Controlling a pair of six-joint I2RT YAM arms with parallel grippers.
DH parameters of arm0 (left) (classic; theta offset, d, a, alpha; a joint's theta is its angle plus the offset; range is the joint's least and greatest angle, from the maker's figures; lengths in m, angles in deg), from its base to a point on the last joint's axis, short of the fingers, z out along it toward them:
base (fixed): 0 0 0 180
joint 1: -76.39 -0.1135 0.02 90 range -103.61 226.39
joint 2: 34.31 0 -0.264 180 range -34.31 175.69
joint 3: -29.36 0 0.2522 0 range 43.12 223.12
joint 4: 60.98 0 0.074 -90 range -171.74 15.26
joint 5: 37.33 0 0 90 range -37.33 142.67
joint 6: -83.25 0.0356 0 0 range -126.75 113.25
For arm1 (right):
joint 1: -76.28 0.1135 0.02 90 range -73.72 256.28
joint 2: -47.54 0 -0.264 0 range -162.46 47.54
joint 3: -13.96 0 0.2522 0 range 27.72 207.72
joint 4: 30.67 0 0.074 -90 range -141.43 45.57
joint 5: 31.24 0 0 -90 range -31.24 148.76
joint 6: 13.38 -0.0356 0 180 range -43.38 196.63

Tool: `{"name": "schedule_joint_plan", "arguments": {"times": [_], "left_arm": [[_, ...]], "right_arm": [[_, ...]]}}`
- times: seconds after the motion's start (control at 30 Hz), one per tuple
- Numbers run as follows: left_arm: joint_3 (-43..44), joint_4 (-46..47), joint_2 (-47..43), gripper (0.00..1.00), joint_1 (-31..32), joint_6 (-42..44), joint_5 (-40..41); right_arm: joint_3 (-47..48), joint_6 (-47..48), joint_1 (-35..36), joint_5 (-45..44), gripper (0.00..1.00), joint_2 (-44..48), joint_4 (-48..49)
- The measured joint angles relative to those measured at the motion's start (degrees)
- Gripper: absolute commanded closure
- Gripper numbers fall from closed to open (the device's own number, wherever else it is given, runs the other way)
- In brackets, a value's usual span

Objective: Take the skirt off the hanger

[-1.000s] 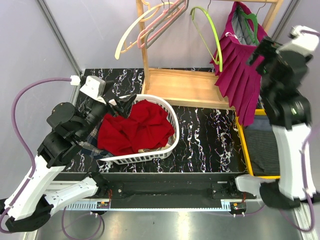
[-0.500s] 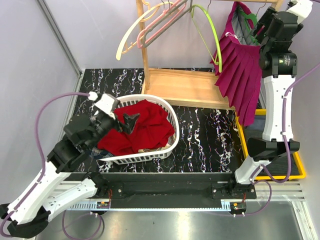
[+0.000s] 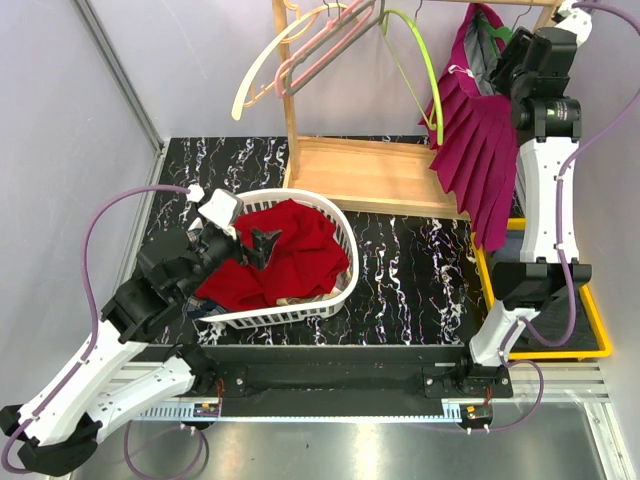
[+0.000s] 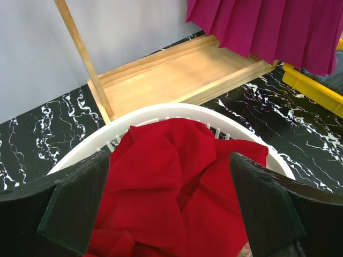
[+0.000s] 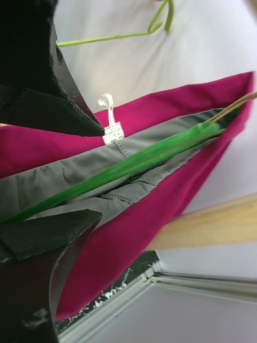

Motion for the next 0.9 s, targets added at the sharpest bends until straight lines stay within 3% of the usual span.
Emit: {"name": "schedule_joint_plan", "arguments": {"times": [0.07, 0.17, 0.2, 0.23, 0.9], "left_arm": [[0.0, 0.1, 0.0, 0.01, -0.2, 0.1, 0.1], [0.3, 0.2, 0.0, 0.01, -0.4, 0.5, 0.3], [0.4, 0.2, 0.1, 0.01, -0.5, 0.6, 0.3], [0.5, 0.2, 0.1, 0.01, -0.5, 0.7, 0.3], [1.9, 1.0, 0.1, 0.01, -2.4, 0.8, 0.2]], "right_arm": [[0.3, -0.2, 0.0, 0.5, 0.43, -1.1, -0.6], [0.7, -0.6, 0.0, 2.1, 0.69, -2.4, -1.0], [0.8, -0.9, 0.0, 2.6, 0.89, -2.6, -1.2], [0.9, -1.4, -0.1, 3.2, 0.99, -2.8, -1.4], [3.2, -0.4, -0.1, 10.6, 1.0, -1.7, 0.9]]}}
